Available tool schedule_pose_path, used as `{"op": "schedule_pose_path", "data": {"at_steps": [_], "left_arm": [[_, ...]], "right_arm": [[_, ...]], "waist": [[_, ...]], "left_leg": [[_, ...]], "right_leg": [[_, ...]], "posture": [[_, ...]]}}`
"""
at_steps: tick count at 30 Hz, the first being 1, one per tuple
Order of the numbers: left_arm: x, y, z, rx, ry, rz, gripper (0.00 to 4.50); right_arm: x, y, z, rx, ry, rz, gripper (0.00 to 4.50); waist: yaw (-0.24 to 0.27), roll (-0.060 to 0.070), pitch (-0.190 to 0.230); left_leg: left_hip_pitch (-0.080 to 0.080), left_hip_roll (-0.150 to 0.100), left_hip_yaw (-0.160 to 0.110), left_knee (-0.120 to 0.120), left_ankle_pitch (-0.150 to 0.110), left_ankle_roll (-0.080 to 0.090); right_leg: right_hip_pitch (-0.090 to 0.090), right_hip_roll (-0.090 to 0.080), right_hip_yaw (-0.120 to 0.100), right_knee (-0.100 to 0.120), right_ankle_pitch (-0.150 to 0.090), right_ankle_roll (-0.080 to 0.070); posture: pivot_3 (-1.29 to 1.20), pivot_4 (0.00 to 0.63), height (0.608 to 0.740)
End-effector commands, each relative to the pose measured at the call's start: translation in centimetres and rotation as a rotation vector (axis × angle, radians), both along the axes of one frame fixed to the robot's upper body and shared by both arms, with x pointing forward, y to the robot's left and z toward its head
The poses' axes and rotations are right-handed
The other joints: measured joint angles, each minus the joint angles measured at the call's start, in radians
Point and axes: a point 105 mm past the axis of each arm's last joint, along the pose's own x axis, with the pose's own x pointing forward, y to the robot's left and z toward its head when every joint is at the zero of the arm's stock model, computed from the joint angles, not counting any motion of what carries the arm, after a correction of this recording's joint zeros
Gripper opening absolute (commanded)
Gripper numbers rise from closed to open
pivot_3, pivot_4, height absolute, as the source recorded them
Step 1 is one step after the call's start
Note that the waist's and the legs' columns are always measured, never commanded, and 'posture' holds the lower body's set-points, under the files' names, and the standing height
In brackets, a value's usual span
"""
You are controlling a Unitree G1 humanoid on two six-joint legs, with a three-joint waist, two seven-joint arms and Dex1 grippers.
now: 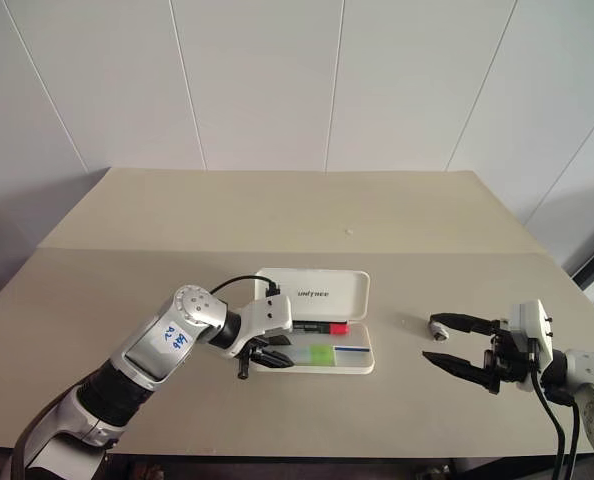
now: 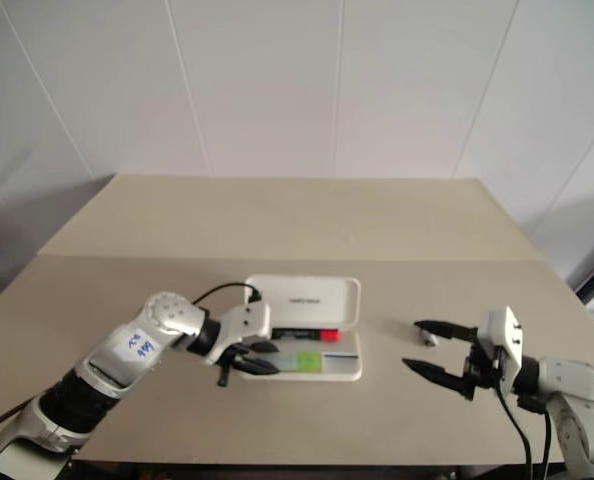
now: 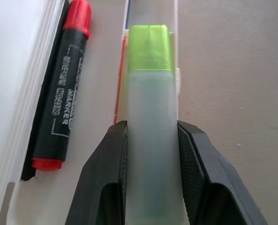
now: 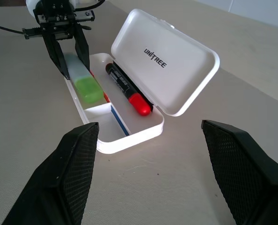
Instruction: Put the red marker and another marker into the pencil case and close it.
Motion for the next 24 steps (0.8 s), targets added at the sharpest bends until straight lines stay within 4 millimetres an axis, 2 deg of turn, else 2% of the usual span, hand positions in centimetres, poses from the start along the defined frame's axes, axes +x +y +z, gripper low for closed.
{"op": "schedule_pose_path", "data": {"at_steps": [1,2,10,15,20,24], "left_arm": [[0.1,-0.4,1.0,-0.006,-0.046,-0.028,1.08],[0.2,-0.4,1.0,-0.006,-0.046,-0.028,1.82],[-0.2,-0.8,1.3,-0.025,-0.026,-0.044,4.4],[-0.9,-1.2,2.5,-0.063,-0.02,-0.066,4.46],[-0.9,-1.0,4.5,-0.181,-0.057,-0.056,4.46],[-2.6,-0.5,6.2,-0.361,-0.042,-0.15,4.46]], "right_arm": [[-0.2,-0.2,1.2,-0.004,-0.05,-0.01,4.5],[-0.2,-0.2,1.2,-0.004,-0.05,-0.011,4.5],[-0.2,-0.2,1.2,-0.006,-0.051,-0.018,4.5],[0.0,0.0,1.1,0.003,-0.063,-0.043,4.5],[2.3,-1.0,-0.1,0.024,-0.093,-0.266,4.5],[3.5,-1.4,-2.2,0.033,-0.074,-0.425,4.5]], "waist": [[0.0,0.0,0.0],[0.001,0.0,0.0],[0.0,0.0,0.0],[0.0,0.0,0.0],[0.0,0.0,0.0],[-0.004,0.0,0.0]], "left_leg": [[0.0,0.0,0.0,0.0,0.0,0.0],[0.0,0.0,0.0,0.0,0.0,0.0],[0.0,0.0,0.0,0.0,0.0,0.0],[0.0,0.0,0.0,0.0,0.0,0.0],[0.0,0.0,0.0,0.001,0.0,0.0],[0.001,0.0,0.0,0.0,0.0,0.0]], "right_leg": [[0.0,0.0,0.0,0.0,0.0,0.0],[0.0,0.0,0.0,0.0,0.0,0.0],[0.0,0.0,0.0,0.001,0.0,0.0],[0.0,0.0,0.0,0.001,0.0,0.0],[0.0,0.0,0.0,0.002,0.0,0.0],[0.0,0.0,0.0,0.002,-0.001,-0.001]], "posture": [[0.0,0.15,0.74],[0.0,0.15,0.74],[0.0,0.15,0.74],[0.0,0.15,0.74],[0.0,0.15,0.74],[0.0,0.15,0.74]]}}
